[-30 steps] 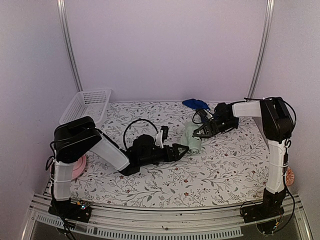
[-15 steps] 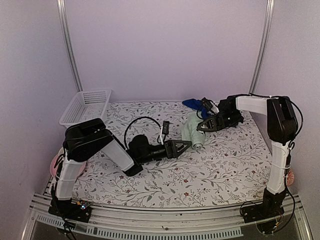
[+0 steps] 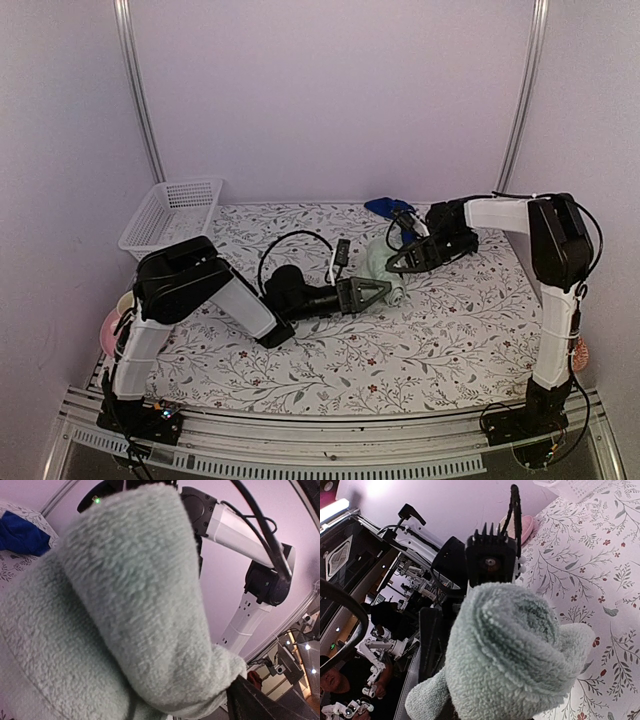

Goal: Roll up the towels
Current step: Pass from the right arm to the left

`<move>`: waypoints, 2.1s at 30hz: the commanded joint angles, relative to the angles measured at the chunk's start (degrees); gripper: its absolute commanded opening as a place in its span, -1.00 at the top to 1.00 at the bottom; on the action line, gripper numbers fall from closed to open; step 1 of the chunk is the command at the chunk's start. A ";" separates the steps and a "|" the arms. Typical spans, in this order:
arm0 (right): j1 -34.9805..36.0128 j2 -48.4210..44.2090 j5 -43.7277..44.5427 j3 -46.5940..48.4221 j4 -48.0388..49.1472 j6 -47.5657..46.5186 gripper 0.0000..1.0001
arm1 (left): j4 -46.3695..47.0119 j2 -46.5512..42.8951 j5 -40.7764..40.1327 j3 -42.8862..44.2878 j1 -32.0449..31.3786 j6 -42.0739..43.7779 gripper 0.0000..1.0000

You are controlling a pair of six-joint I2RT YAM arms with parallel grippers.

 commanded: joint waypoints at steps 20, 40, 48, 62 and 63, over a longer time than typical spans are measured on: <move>1.89 -3.84 14.08 -6.48 21.88 20.75 0.72 | -3.96 3.33 0.47 3.12 0.49 -2.53 -0.81; 3.55 -3.41 12.29 -4.93 18.39 17.12 0.70 | -11.10 3.03 -1.14 5.52 -0.37 -0.71 -0.44; 3.19 -4.30 18.08 -6.46 23.49 22.12 0.70 | -12.17 2.08 -1.77 4.02 -0.75 -1.82 0.04; 2.48 -5.01 22.55 -7.35 25.72 25.08 0.21 | -15.36 0.81 -4.10 3.25 -1.00 -3.61 0.64; 2.15 -5.33 22.94 -7.35 25.61 25.18 0.12 | -16.18 0.25 -4.32 2.79 -0.92 -3.54 0.71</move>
